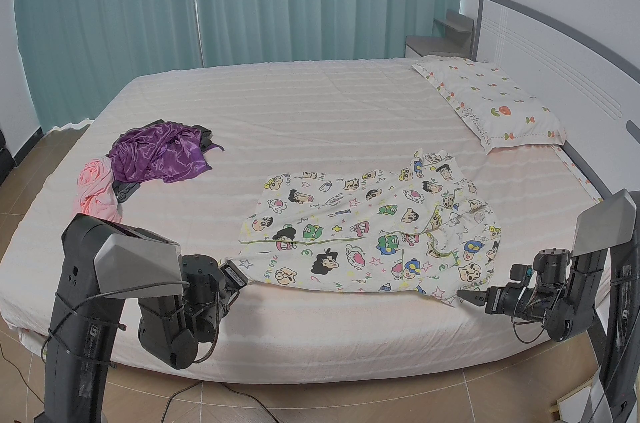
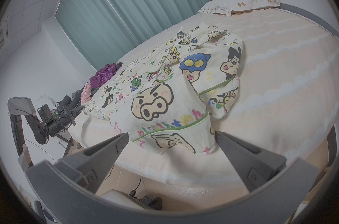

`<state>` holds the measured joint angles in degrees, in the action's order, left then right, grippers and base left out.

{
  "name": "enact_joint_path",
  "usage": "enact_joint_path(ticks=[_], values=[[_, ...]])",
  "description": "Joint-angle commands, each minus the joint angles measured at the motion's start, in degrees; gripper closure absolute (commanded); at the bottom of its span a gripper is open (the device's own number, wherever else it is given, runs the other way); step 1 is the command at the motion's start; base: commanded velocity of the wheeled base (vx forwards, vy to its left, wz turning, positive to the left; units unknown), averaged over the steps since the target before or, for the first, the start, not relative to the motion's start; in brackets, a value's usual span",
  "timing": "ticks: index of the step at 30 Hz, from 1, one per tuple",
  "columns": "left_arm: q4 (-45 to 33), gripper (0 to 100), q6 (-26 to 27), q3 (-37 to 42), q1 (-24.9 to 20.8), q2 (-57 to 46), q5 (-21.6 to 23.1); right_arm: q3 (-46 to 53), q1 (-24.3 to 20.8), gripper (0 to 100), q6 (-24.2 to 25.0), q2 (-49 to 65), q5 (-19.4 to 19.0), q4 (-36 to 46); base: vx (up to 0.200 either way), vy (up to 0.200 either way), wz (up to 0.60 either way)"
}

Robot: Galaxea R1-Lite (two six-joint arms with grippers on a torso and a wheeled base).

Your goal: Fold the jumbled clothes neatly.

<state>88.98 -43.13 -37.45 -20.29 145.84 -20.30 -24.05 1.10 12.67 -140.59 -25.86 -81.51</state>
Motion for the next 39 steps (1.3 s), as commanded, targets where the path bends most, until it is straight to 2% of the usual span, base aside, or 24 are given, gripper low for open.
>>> enact_joint_path(ticks=[1,8,16,26,33,39], values=[[0.49,100,-0.02,0.01,-0.02,0.06,-0.01,-0.73,0.13,100,0.08,-0.91,-0.86,-0.06,0.000,0.000,0.00],[0.49,100,-0.02,0.10,0.07,0.06,-0.01,1.55,0.13,100,-0.01,0.23,-1.30,-1.64,0.000,0.000,0.00],[0.58,100,0.06,0.80,-0.28,-0.29,-0.27,9.11,0.57,100,-0.01,2.25,-1.65,-6.47,0.000,0.000,0.00],[0.49,100,0.15,7.57,-1.07,-2.57,-0.09,21.15,2.33,100,-0.01,6.91,-4.99,-8.49,0.000,0.000,0.00],[0.41,100,0.42,11.26,-2.57,-4.86,-0.09,24.05,2.59,100,-0.01,9.02,-4.99,-8.49,0.000,0.000,0.00],[0.32,100,3.84,14.69,-3.53,-4.86,0.08,24.05,4.09,100,0.08,10.60,-5.08,-8.49,0.000,0.000,0.00]])
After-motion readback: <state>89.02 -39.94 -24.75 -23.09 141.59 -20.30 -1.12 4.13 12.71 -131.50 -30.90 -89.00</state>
